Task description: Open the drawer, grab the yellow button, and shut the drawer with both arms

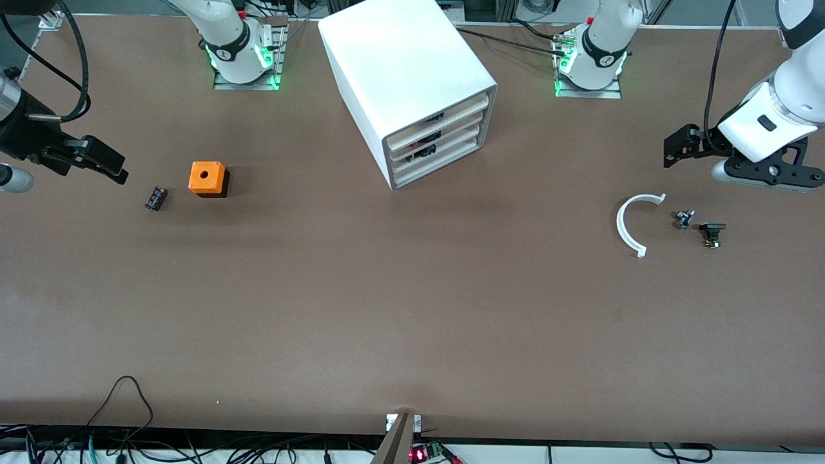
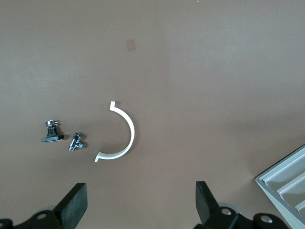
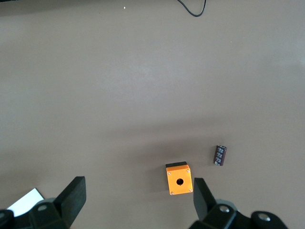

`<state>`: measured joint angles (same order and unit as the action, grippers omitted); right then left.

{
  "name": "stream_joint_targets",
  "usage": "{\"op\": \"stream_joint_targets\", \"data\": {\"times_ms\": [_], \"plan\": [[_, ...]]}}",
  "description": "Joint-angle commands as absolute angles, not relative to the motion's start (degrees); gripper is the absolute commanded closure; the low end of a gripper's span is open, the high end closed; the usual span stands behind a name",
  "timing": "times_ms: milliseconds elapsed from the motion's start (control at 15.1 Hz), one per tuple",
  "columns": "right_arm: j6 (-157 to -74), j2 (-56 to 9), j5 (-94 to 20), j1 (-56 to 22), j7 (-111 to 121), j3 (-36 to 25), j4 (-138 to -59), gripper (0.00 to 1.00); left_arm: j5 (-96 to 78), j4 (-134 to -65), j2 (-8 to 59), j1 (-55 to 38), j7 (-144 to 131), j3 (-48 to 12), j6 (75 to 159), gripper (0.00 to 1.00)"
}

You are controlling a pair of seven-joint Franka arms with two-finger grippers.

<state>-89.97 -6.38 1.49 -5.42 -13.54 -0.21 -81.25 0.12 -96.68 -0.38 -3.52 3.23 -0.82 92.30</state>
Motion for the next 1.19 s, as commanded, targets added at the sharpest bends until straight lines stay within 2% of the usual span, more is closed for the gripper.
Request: {"op": "stream_joint_targets", "data": {"times_ms": [0, 1123], "plan": [[-89.29, -6.86, 0.97, -5.01, -12.83, -0.26, -79.98, 0.00, 0.62, -95.62, -0.53, -3.52, 3.87, -0.97, 91.05, 0.00], [-89.47, -7.03, -1.49, -5.01, -13.01, -0.35, -81.12, 0.00, 0.44, -95.54, -0.79, -3.52, 4.75, -2.37, 88.60, 0.00]]}}
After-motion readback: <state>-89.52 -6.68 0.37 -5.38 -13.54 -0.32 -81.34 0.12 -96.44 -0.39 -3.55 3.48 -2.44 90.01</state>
